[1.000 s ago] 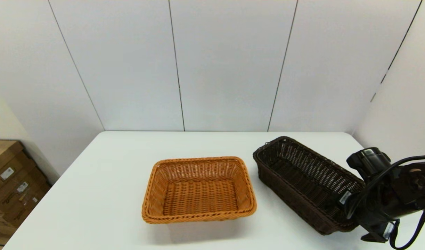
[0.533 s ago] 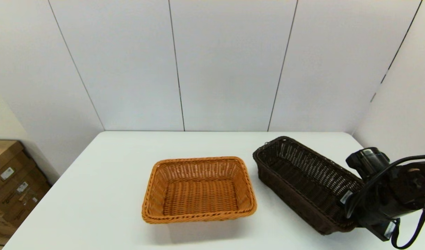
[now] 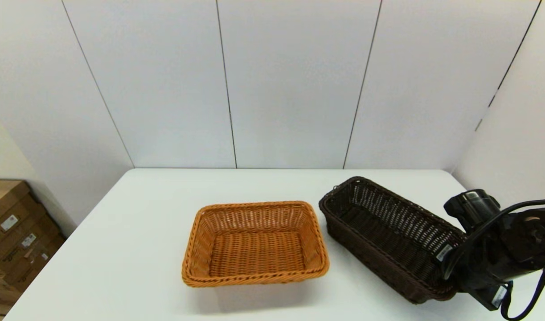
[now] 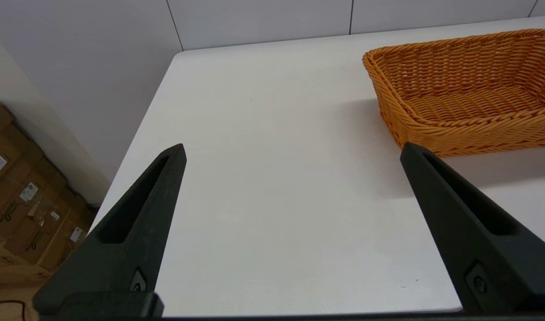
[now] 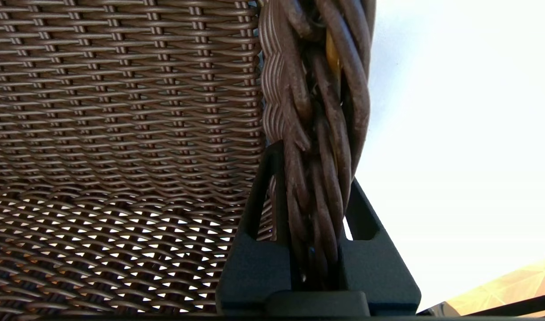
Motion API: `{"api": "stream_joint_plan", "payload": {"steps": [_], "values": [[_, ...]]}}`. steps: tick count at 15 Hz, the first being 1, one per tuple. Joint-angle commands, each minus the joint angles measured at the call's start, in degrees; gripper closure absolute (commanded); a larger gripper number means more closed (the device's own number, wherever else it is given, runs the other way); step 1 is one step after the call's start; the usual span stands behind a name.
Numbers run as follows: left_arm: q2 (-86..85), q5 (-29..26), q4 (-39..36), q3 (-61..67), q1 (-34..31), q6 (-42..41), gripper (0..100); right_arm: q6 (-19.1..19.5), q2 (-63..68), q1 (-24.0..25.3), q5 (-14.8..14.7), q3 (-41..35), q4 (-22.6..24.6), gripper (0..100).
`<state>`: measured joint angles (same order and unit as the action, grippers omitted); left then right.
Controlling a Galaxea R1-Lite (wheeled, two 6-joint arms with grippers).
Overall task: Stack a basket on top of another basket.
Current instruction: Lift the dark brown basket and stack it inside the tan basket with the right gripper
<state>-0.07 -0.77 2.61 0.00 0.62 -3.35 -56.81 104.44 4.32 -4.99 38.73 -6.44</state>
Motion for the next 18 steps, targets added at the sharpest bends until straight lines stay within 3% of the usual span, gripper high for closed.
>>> {"api": "stream_joint_plan", "payload": {"steps": [1, 3, 9, 18], "values": [[-0.01, -0.02, 0.03, 0.0, -0.01, 0.01, 0, -0.76, 0.24, 0.08, 0.5, 0.65, 0.02, 100], [-0.01, -0.02, 0.03, 0.0, -0.01, 0.01, 0, -1.2, 0.07, 1.49, 2.17, 0.47, -0.16, 100], [-0.01, -0.02, -0.06, 0.0, -0.01, 0.01, 0, -0.94, -0.64, 1.57, 2.09, 2.05, -2.35, 100], [-0.01, -0.02, 0.03, 0.0, -0.01, 0.01, 0, 1.35, -13.38, 3.42, 6.48, 15.94, -20.9, 100]]}}
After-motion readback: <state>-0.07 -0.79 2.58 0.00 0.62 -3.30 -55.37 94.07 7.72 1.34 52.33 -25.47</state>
